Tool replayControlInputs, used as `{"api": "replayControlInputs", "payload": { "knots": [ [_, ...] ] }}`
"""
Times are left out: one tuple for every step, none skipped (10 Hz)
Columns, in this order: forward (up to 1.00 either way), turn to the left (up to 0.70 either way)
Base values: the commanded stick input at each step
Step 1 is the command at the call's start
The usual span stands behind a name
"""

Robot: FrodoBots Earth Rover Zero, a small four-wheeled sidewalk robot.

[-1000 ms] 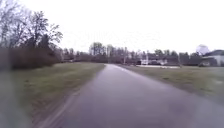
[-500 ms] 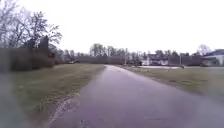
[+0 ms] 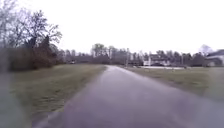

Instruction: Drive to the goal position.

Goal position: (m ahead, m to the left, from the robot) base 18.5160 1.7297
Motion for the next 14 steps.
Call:
{"api": "replayControlInputs", "payload": {
  "knots": [
    [1.00,-0.40],
    [1.00,-0.40],
    [1.00,-0.31],
    [1.00,0.00],
    [1.00,0.00],
    [1.00,0.00],
    [1.00,0.00],
    [1.00,0.00],
    [1.00,0.00],
    [1.00,0.00],
    [1.00,0.00],
    [1.00,0.00],
    [1.00,0.00],
    [1.00,0.00]
  ]
}}
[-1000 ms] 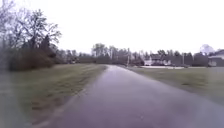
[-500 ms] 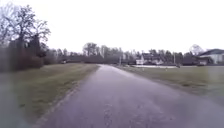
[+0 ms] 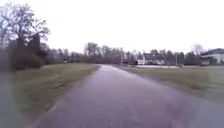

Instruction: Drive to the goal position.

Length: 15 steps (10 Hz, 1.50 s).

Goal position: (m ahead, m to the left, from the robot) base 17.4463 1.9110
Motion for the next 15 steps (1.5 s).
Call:
{"api": "replayControlInputs", "payload": {
  "knots": [
    [1.00,0.00],
    [1.00,0.00],
    [1.00,0.00],
    [1.00,0.00],
    [1.00,0.00],
    [1.00,0.00],
    [1.00,0.00],
    [1.00,0.00],
    [1.00,0.00],
    [1.00,0.00],
    [1.00,0.00],
    [1.00,0.00],
    [1.00,0.00],
    [1.00,0.00],
    [1.00,0.00]
  ]
}}
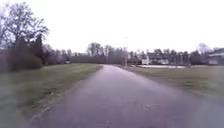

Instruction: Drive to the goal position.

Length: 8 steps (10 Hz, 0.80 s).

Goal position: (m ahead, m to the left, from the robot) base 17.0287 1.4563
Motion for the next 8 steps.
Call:
{"api": "replayControlInputs", "payload": {
  "knots": [
    [1.00,0.00],
    [1.00,0.00],
    [1.00,-0.18],
    [1.00,-0.40],
    [1.00,-0.40],
    [1.00,-0.37],
    [1.00,-0.07],
    [1.00,0.00]
  ]
}}
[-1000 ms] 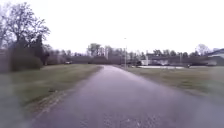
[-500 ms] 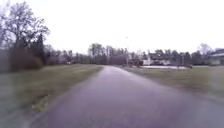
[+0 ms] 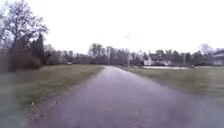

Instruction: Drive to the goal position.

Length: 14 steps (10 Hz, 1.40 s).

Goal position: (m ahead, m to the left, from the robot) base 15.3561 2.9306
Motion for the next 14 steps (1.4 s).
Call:
{"api": "replayControlInputs", "payload": {
  "knots": [
    [1.00,0.00],
    [1.00,0.00],
    [1.00,0.00],
    [1.00,0.00],
    [1.00,0.00],
    [1.00,0.00],
    [1.00,0.00],
    [1.00,0.00],
    [1.00,0.00],
    [1.00,0.00],
    [1.00,0.00],
    [1.00,0.00],
    [1.00,0.00],
    [1.00,0.00]
  ]
}}
